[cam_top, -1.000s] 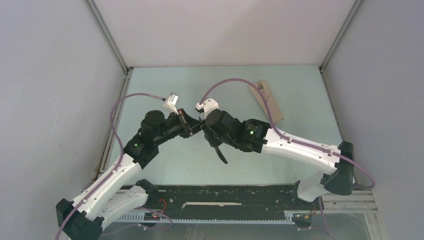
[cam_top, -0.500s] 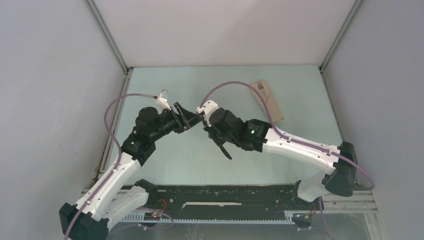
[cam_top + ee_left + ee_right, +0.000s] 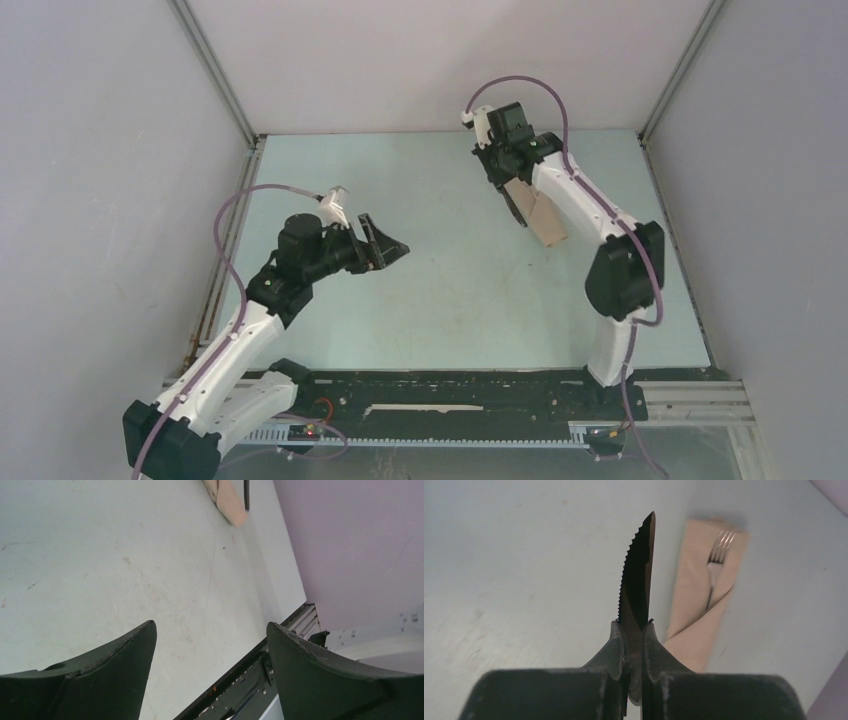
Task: Fold the napkin into a case and place the utensils inside
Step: Insert the knife into the folded napkin.
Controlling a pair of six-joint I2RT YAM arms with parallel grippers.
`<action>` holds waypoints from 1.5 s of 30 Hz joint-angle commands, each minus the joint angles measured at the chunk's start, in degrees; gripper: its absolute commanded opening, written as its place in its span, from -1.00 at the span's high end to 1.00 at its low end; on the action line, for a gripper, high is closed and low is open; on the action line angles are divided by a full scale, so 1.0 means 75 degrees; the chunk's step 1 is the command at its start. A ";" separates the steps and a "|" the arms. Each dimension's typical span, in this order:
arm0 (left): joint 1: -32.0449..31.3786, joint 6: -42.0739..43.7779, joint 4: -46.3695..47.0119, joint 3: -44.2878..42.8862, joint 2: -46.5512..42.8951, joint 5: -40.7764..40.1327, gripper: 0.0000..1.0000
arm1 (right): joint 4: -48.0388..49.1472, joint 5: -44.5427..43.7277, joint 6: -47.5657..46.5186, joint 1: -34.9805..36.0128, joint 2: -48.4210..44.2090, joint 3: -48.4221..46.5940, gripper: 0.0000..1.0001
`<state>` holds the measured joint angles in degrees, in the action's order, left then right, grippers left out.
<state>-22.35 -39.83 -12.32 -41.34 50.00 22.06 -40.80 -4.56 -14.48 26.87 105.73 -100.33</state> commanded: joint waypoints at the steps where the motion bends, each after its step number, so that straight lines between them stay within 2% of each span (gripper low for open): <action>1: -0.0265 0.0677 -0.0145 -0.0074 0.0041 -0.0276 -0.74 | -0.0867 0.0138 -0.0997 -0.0519 0.1170 -0.1816 1.00; 5: -0.0306 0.0730 -0.0151 0.0012 0.0073 -0.0338 -0.73 | -0.1489 0.0361 -0.1340 -0.0857 0.2383 -0.3363 1.00; 13: -0.0381 0.0765 -0.0082 -0.0006 0.0455 -0.0344 -0.74 | -0.1180 0.0847 -0.1709 -0.1215 0.3289 -0.4069 1.00; 32: -0.0383 0.0722 -0.0083 -0.0017 0.0653 -0.0268 -0.73 | -0.0854 0.0894 -0.1940 -0.1326 0.4371 -0.4911 1.00; 45: -0.0376 0.0691 -0.0086 0.0027 0.0638 -0.0255 -0.73 | -0.1117 0.0678 -0.1728 -0.1398 0.4188 -0.4459 1.00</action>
<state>-24.99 -35.51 -14.15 -41.34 55.13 19.86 -48.64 2.04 -28.03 16.84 139.31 -133.91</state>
